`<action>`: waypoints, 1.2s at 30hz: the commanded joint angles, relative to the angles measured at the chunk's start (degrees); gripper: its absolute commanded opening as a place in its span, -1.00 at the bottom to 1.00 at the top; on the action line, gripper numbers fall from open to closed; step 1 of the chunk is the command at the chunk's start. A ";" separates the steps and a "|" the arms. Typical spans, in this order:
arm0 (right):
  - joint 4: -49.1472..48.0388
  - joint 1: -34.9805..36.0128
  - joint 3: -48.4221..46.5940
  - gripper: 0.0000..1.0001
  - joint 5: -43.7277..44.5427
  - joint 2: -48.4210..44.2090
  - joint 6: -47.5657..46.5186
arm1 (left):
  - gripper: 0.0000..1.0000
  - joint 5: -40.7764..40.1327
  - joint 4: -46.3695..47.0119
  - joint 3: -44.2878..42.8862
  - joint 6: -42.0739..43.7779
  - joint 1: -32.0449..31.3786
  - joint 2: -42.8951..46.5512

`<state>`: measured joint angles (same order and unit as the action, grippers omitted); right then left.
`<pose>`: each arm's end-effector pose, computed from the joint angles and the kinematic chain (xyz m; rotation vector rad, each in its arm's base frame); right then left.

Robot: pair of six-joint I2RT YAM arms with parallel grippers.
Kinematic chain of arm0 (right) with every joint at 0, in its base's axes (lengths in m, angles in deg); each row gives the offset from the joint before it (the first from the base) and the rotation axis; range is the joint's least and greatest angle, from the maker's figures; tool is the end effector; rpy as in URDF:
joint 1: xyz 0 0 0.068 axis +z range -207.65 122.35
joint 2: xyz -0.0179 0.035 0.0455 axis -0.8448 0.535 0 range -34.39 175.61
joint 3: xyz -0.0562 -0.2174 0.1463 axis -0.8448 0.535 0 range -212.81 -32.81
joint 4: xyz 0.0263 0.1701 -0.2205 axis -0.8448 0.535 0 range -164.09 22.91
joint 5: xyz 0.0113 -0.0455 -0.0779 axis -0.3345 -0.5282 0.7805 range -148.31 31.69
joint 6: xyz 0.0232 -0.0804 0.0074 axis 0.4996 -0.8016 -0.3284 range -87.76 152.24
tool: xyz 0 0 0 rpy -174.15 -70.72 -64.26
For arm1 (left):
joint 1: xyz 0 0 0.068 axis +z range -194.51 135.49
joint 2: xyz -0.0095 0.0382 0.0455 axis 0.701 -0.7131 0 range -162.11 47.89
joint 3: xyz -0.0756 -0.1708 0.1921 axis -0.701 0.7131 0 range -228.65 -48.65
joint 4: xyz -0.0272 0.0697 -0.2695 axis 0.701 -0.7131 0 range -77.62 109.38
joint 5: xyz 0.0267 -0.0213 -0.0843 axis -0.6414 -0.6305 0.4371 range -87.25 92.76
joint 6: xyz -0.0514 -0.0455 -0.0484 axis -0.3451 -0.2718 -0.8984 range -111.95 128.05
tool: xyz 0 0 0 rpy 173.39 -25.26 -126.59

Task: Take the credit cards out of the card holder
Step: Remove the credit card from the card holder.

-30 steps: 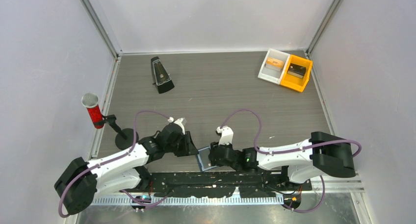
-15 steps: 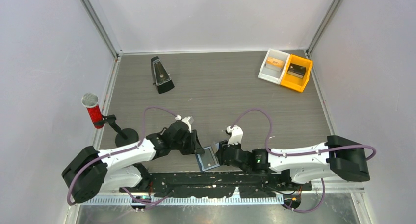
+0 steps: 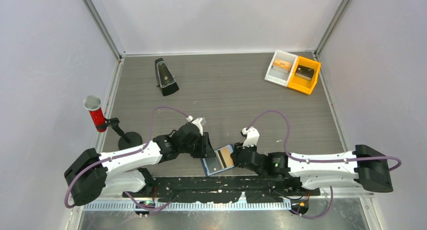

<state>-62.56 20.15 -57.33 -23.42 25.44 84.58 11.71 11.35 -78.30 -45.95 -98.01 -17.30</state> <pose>0.0903 0.2181 0.1356 -0.2225 2.2498 0.5072 0.1500 -0.2220 0.1426 0.0758 2.5972 -1.0184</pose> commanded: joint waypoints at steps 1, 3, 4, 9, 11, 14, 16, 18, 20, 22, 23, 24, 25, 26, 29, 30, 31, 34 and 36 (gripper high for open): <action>1.48 -0.31 -2.66 -0.11 0.74 -4.56 -3.17 | -0.31 -1.44 1.88 -1.28 -1.06 -0.91 -0.56; -0.30 -0.78 -2.39 -0.12 -0.69 -5.89 -4.25 | -0.32 -1.41 3.58 -0.73 -1.71 -0.91 -1.31; -1.08 -1.01 -1.70 -0.13 -1.95 -6.49 -4.60 | -0.32 -1.46 4.03 -0.74 -2.03 -0.91 -1.69; -8.88 -4.50 1.41 -0.19 -9.42 -6.61 -6.26 | -0.33 -1.76 10.17 0.78 -4.64 -0.91 -3.36; -10.80 -5.72 1.95 -0.21 -12.03 -6.15 -6.41 | -0.34 -2.29 11.76 1.18 -5.37 -0.91 -4.59; -14.55 -7.77 3.08 -0.22 -15.90 -4.87 -6.70 | -0.34 -2.23 13.45 1.57 -5.83 -1.04 -6.62; -15.99 -9.30 3.69 -0.22 -17.69 -3.89 -6.76 | -0.34 -2.35 14.52 1.97 -6.18 -1.15 -7.74; -16.98 -10.45 4.43 -0.23 -18.58 -3.00 -6.73 | -0.34 -2.63 15.17 2.50 -6.42 -1.25 -8.28; -18.32 -11.76 5.49 -0.23 -19.60 -2.22 -6.39 | -0.35 -3.18 15.09 2.87 -6.51 -1.34 -8.50; -20.55 -12.47 6.76 -0.23 -20.51 -1.41 -6.02 | -0.34 -3.68 14.73 3.01 -6.47 -1.43 -8.61; -21.00 -12.57 7.66 -0.24 -20.62 -0.78 -5.76 | -0.34 -3.82 14.57 3.06 -6.39 -1.51 -8.68; -22.05 -12.69 8.22 -0.24 -20.73 -0.47 -5.10 | -0.33 -3.89 14.54 3.14 -6.24 -1.52 -8.72; -22.72 -12.73 9.26 -0.24 -21.05 0.32 -4.72 | -0.33 -4.04 14.61 3.25 -6.29 -1.52 -8.80; -24.35 -12.75 9.81 -0.25 -21.34 0.74 -4.00 | -0.33 -4.34 14.69 3.47 -6.28 -1.59 -8.97; -26.54 -12.76 11.94 -0.28 -22.06 3.17 -2.42 | -0.32 -4.89 15.62 4.03 -6.38 -1.70 -9.35; -27.06 -12.76 12.25 -0.29 -22.13 3.57 -1.80 | -0.32 -4.91 16.06 4.19 -6.44 -1.74 -9.65; -27.16 -12.76 12.70 -0.30 -22.09 4.31 -1.54 | -0.32 -4.91 16.59 4.31 -6.47 -1.78 -10.09; -27.57 -12.74 13.71 -0.31 -21.79 4.63 -0.34 | -0.32 -5.20 17.23 4.40 -6.56 -2.04 -11.35; -27.61 -12.74 14.41 -0.32 -21.74 4.12 0.02 | -0.32 -5.34 18.11 4.62 -6.69 -2.14 -11.98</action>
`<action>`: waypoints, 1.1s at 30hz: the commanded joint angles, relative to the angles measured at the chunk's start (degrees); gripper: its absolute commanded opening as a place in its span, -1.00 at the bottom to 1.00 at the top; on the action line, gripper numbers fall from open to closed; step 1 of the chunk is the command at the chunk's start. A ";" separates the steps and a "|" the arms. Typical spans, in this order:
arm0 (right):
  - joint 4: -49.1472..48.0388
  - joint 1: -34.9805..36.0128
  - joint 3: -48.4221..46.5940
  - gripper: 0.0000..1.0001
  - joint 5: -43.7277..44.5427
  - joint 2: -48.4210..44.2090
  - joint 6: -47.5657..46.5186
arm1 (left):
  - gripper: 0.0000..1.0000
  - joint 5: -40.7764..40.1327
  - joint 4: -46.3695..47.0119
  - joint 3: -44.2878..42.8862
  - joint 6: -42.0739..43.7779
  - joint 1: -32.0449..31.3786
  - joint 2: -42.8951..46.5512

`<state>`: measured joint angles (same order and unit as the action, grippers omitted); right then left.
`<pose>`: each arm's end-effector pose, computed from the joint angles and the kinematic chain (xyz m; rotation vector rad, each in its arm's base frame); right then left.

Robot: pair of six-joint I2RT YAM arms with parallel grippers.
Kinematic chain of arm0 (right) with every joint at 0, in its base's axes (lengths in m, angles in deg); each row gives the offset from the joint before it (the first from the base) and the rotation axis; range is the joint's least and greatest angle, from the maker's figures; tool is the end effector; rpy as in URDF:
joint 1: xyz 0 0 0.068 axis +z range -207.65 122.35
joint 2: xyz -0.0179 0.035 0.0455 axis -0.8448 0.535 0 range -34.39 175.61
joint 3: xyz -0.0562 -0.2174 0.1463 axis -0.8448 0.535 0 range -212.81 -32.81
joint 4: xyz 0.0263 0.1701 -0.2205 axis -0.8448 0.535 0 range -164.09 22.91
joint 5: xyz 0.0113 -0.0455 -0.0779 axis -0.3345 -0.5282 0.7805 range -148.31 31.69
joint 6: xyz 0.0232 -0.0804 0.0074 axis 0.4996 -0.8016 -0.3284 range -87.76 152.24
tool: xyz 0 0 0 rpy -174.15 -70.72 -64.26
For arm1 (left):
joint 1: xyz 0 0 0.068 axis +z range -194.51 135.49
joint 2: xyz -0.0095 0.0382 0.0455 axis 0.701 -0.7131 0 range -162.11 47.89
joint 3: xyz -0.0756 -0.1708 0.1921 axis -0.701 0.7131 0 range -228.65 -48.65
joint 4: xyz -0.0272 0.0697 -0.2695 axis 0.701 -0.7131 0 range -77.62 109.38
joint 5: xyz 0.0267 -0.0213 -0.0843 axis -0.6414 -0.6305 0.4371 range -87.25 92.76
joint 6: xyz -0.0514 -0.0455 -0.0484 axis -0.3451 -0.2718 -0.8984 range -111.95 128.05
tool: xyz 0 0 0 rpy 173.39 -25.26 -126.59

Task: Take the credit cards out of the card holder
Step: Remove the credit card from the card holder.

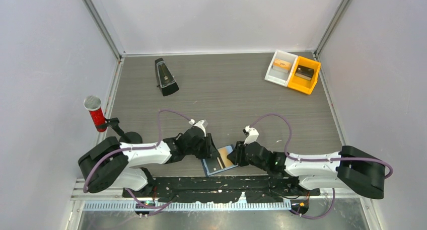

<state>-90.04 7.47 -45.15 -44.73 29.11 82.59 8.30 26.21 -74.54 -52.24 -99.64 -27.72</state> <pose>0.1150 0.2067 0.0931 -0.1551 2.3022 0.8625 0.1544 -0.2340 0.1012 -0.0621 2.5931 -1.0227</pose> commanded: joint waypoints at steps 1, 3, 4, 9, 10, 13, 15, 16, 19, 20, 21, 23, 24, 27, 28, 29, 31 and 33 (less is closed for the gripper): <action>0.00 -0.08 2.27 -0.32 -0.37 0.29 2.01 | -0.32 -1.85 3.80 0.96 -0.46 -0.50 -1.89; 0.45 -0.08 2.36 -0.33 -0.30 -0.08 2.16 | -0.32 -1.77 4.31 0.93 -0.51 -0.57 -2.25; 0.47 -0.08 2.46 -0.33 -0.24 -0.23 2.23 | -0.32 -1.64 4.33 0.85 -0.48 -0.55 -2.31; 0.90 -0.08 2.18 -0.33 -0.39 -0.22 2.37 | -0.40 -1.41 4.25 1.30 -1.02 -0.59 -1.18; 1.15 -0.08 2.15 -0.33 -0.16 -0.22 2.34 | -0.44 -1.37 4.18 1.48 -1.20 -0.59 -0.76; 1.73 -0.08 2.03 -0.33 0.64 -0.29 2.57 | -0.65 -1.06 3.90 1.72 -1.33 -0.50 0.23; 2.09 -0.08 1.74 -0.33 0.84 -0.31 2.72 | -0.77 -0.85 3.85 1.65 -1.29 -0.50 0.80; 2.25 -0.08 1.49 -0.33 0.88 -0.31 2.68 | -0.85 -0.73 3.61 1.57 -1.25 -0.50 1.08; 2.58 -0.09 1.25 -0.33 1.15 -0.25 2.65 | -1.00 -0.33 3.21 1.51 -1.27 -0.39 2.27; 2.54 -0.09 1.26 -0.33 1.08 -0.25 2.70 | -1.00 -0.28 3.27 1.58 -1.38 -0.34 2.78; 2.46 -0.08 1.26 -0.33 1.09 -0.19 2.77 | -1.00 -0.27 3.28 1.70 -1.33 -0.33 3.28; 2.12 -0.08 1.19 -0.33 0.91 0.02 2.84 | -1.00 -0.33 3.28 1.81 -1.28 -0.32 3.98; 2.00 -0.06 1.13 -0.33 0.82 0.12 2.83 | -1.00 -0.40 3.28 1.88 -1.15 -0.29 4.25; 0.84 -0.06 0.93 -0.33 -0.21 0.51 3.05 | -1.00 -0.36 3.55 1.96 -1.22 -0.23 4.09; 0.57 -0.12 0.85 -0.32 -0.68 0.49 3.26 | -1.00 -0.25 3.81 1.98 -1.30 -0.23 3.88; 0.26 -0.10 0.79 -0.33 -0.89 0.48 3.35 | -1.00 -0.11 4.11 2.10 -1.43 -0.24 3.67; 0.25 -0.13 0.68 -0.33 -1.02 0.28 3.39 | -1.00 0.23 4.65 2.29 -1.89 -0.24 3.35; 0.55 -0.13 0.65 -0.33 -0.62 0.16 3.36 | -1.00 0.30 4.85 2.48 -2.20 -0.24 3.56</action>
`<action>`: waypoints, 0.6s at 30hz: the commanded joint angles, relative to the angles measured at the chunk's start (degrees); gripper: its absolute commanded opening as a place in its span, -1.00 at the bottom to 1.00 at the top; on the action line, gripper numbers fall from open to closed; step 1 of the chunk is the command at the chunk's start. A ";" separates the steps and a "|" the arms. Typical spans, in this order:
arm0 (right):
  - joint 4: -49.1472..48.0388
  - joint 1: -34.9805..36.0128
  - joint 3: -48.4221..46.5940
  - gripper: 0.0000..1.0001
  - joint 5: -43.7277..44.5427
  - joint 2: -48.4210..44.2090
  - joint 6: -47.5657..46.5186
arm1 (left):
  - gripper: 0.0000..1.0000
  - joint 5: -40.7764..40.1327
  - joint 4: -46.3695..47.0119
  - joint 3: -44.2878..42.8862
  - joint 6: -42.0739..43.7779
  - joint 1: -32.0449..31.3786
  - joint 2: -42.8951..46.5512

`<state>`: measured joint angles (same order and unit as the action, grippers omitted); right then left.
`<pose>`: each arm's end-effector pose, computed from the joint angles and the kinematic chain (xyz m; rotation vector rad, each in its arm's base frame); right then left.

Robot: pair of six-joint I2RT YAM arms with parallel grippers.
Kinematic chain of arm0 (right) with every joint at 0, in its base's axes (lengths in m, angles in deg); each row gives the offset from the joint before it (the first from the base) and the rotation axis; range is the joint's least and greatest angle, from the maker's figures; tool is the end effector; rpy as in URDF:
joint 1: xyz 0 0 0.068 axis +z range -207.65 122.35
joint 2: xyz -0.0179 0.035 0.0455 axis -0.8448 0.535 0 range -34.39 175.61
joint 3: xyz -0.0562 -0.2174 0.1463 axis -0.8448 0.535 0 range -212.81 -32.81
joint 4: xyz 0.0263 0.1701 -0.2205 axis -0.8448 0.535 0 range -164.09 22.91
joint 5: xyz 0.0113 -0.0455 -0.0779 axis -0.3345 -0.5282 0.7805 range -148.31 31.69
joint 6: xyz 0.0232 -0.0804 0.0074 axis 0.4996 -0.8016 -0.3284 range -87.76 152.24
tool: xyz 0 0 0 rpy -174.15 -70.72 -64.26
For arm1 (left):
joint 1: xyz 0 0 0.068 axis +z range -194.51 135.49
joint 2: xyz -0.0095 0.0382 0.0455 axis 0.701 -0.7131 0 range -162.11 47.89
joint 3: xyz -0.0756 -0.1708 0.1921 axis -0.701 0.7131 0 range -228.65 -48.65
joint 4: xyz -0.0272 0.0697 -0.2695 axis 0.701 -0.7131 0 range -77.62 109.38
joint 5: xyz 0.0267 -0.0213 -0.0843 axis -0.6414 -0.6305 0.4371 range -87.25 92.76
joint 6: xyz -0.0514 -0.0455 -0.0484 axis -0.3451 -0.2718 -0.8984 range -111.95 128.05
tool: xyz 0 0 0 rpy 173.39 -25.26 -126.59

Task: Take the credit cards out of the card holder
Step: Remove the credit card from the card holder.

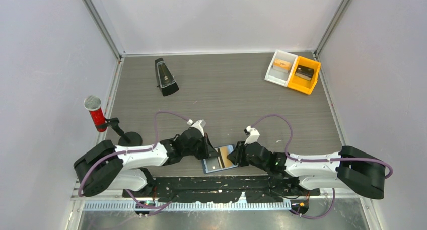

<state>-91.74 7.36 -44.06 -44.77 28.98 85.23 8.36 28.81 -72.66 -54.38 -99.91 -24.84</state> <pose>0.1144 0.2045 0.0908 -0.0979 2.3033 0.8973 0.1512 -0.2318 0.1084 -0.0973 2.5452 -1.0976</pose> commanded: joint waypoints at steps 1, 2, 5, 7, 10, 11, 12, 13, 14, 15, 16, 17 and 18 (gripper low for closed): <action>2.26 0.01 -0.40 -0.33 -0.46 0.32 0.64 | -1.00 0.20 2.44 0.81 -0.21 0.03 0.91; 2.13 0.02 -0.32 -0.33 -0.45 0.45 0.63 | -1.00 0.05 2.70 0.95 -0.35 0.03 1.03; 1.11 0.03 -0.32 -0.33 -1.40 1.47 0.74 | -0.72 0.18 3.93 1.03 -0.51 0.05 0.80; 0.64 0.03 -0.29 -0.33 -1.62 1.95 0.78 | -0.56 0.97 5.92 1.01 -0.43 0.03 0.10; 0.02 0.03 -0.15 -0.33 -1.81 2.32 1.08 | -0.47 1.83 8.16 0.98 -0.33 0.03 -0.98; 0.04 0.03 -0.12 -0.33 -1.97 2.27 1.09 | -0.47 1.99 8.55 0.98 -0.44 0.05 -1.27; 0.14 0.00 -0.17 -0.33 -1.96 2.14 1.02 | -0.47 2.02 8.78 0.92 -0.64 0.03 -1.43; 0.33 0.01 -0.17 -0.33 -1.86 1.83 1.04 | -0.47 1.92 8.84 0.87 -0.97 0.03 -1.63; 0.46 0.07 -0.13 -0.33 -1.68 1.57 1.03 | -0.48 1.79 8.97 0.89 -1.10 0.03 -1.70; 0.72 0.05 -0.11 -0.33 -1.54 1.16 1.05 | -0.49 1.73 9.02 0.89 -1.19 0.03 -1.69; 0.92 0.03 -0.10 -0.33 -1.27 0.97 1.10 | -0.49 1.62 9.02 0.85 -1.24 0.03 -1.71; 1.14 0.03 -0.05 -0.33 -1.21 0.61 1.12 | -0.49 1.41 8.75 0.77 -1.40 0.05 -1.68; 1.18 0.03 -0.03 -0.33 -1.08 0.48 1.12 | -0.49 1.07 7.90 0.57 -1.71 0.03 -1.75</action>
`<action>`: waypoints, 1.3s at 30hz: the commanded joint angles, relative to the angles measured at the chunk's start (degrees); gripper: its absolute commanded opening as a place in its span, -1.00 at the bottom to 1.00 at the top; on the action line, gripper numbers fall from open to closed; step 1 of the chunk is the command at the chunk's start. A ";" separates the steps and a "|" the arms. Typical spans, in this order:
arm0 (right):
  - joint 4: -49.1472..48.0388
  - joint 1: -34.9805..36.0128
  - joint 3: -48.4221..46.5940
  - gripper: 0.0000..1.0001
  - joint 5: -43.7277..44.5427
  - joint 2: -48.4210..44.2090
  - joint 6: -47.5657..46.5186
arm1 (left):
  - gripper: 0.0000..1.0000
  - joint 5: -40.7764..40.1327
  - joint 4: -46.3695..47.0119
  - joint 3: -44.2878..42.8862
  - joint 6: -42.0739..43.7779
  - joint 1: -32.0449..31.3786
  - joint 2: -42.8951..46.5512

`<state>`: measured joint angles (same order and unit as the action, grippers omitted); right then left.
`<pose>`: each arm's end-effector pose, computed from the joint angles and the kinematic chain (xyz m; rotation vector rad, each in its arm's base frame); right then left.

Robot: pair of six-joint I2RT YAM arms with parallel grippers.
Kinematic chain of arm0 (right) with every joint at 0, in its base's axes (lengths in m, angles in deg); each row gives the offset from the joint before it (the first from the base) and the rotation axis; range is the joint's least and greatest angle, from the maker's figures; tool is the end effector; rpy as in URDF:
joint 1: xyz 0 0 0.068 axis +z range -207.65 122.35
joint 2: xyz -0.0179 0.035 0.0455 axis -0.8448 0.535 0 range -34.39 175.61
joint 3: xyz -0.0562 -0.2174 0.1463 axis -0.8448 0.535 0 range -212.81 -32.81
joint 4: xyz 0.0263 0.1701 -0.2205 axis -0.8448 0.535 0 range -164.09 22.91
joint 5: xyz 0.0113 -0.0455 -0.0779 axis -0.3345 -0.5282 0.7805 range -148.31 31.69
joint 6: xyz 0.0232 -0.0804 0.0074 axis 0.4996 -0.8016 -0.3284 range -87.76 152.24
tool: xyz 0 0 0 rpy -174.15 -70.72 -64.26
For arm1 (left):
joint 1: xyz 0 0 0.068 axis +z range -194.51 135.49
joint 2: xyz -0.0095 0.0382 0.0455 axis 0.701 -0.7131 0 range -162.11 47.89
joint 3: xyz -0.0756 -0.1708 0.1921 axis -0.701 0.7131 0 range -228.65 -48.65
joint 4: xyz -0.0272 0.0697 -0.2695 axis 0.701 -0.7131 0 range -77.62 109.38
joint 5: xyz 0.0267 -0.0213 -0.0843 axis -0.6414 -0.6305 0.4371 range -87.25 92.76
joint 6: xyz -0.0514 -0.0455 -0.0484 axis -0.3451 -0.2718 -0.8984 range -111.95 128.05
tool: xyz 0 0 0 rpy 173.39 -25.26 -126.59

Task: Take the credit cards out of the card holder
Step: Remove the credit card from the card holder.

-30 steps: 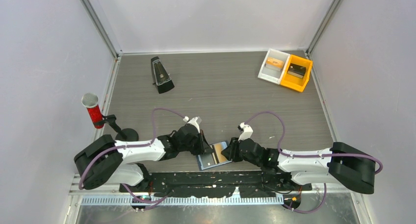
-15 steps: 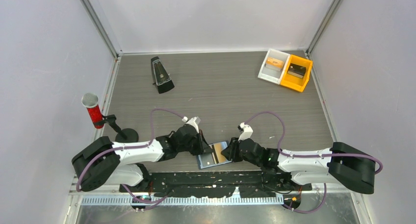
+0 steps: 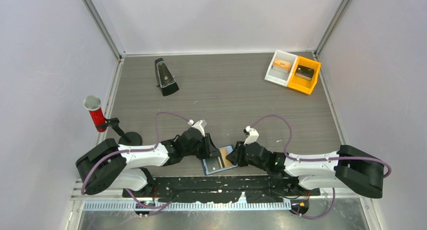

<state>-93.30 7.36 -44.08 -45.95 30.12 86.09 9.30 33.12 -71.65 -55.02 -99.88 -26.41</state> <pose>0.1139 0.2070 0.0898 -0.0923 2.3106 0.9288 0.1515 -0.2341 0.1043 -0.0988 2.5276 -1.1438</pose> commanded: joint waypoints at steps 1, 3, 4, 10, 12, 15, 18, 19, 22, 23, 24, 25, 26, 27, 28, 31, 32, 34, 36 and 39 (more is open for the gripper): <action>2.80 0.03 0.01 -0.33 0.16 -0.82 0.28 | -0.50 -0.13 2.68 -0.79 -1.18 0.00 -0.21; 2.89 0.03 -0.06 -0.33 0.14 -0.94 0.23 | -0.50 -0.21 2.23 -1.24 -1.02 0.00 -0.30; 2.93 0.03 -0.02 -0.33 0.15 -1.00 0.21 | -0.51 -0.21 2.44 -1.19 -1.03 0.00 -0.28; 2.54 0.03 0.62 -0.33 0.23 -1.14 0.40 | -0.68 -0.22 3.14 -0.78 -1.44 0.00 0.06; 2.46 0.03 0.60 -0.33 0.17 -1.14 0.40 | -0.68 -0.48 3.31 -0.56 -2.16 0.00 0.11; 2.19 0.03 0.57 -0.34 -0.08 -1.03 0.36 | -0.61 -0.94 3.67 -0.46 -2.86 0.00 -0.30; 2.18 0.03 0.45 -0.34 -0.06 -0.86 0.50 | -0.55 -0.96 4.61 -0.46 -3.17 0.00 -1.08; 2.09 0.03 0.46 -0.33 -0.06 -0.76 0.57 | -0.55 -0.86 5.04 -0.44 -3.26 0.00 -1.38; 2.15 0.03 0.15 -0.33 -0.22 -0.71 0.65 | -0.52 -0.49 5.21 -0.86 -3.21 0.00 -2.27; 2.22 -0.02 0.13 -0.34 -0.22 -0.77 0.65 | -0.51 -0.53 4.86 -1.08 -3.14 0.00 -2.47; 2.23 0.01 0.13 -0.33 -0.19 -0.78 0.74 | -0.52 -0.86 4.11 -1.26 -3.16 -0.04 -2.56; 2.28 0.02 0.16 -0.34 -0.08 -0.85 0.78 | -0.52 -1.32 3.55 -1.14 -3.28 -0.05 -2.54; 2.35 0.02 0.12 -0.34 0.18 -0.91 0.86 | -0.52 -1.62 3.61 -0.86 -3.45 -0.08 -2.45; 2.49 0.03 0.11 -0.33 0.28 -0.97 0.84 | -0.55 -1.82 3.91 -0.49 -3.58 -0.01 -2.20; 2.58 0.03 0.17 -0.34 0.47 -1.06 0.85 | -0.62 -1.96 4.20 -0.14 -3.90 0.00 -1.94; 3.55 0.03 0.13 -0.34 1.10 -1.53 0.73 | -0.79 -2.62 4.06 0.60 -4.39 0.00 -0.47; 3.82 0.00 0.11 -0.34 1.49 -1.86 0.65 | -0.86 -2.87 3.90 0.79 -4.37 0.00 0.12; 4.34 -0.02 0.26 -0.34 1.81 -2.37 0.65 | -1.00 -3.22 3.72 1.17 -4.61 0.00 1.42; 4.73 0.02 0.42 -0.34 1.99 -2.81 0.75 | -1.00 -4.04 2.64 1.38 -5.12 0.00 2.48; 5.22 0.03 0.72 -0.34 2.30 -3.31 0.66 | -1.00 -6.01 -1.53 1.83 -5.92 0.00 4.66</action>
<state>-90.35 7.38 -44.06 -45.56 28.00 86.46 6.96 33.79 -70.56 -59.80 -99.91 -25.21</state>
